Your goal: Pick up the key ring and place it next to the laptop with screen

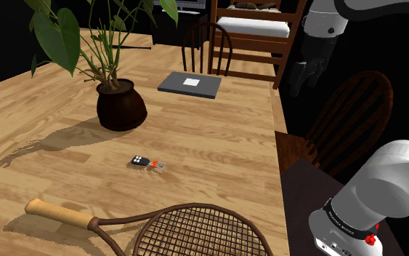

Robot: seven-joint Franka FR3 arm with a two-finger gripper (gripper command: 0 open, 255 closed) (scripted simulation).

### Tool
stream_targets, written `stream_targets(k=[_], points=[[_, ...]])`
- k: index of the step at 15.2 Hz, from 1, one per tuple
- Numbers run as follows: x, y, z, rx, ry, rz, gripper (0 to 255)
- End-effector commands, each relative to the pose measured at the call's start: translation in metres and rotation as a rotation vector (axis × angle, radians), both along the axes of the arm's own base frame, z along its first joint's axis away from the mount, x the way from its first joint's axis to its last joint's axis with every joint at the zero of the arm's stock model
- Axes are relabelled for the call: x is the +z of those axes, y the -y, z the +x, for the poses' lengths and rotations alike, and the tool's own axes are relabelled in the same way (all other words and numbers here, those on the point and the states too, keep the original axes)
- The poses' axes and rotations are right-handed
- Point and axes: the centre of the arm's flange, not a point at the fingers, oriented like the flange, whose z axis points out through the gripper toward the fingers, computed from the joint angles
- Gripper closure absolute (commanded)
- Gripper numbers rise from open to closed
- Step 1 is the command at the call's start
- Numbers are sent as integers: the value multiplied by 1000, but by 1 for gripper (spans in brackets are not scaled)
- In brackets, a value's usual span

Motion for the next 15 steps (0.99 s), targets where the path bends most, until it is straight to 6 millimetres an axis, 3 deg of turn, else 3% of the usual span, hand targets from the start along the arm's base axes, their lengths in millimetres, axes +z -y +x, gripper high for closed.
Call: stream_targets(k=[1,15], points=[[0,0,0,0,0,0,0],[-79,-134,87,147,33,28,0]])
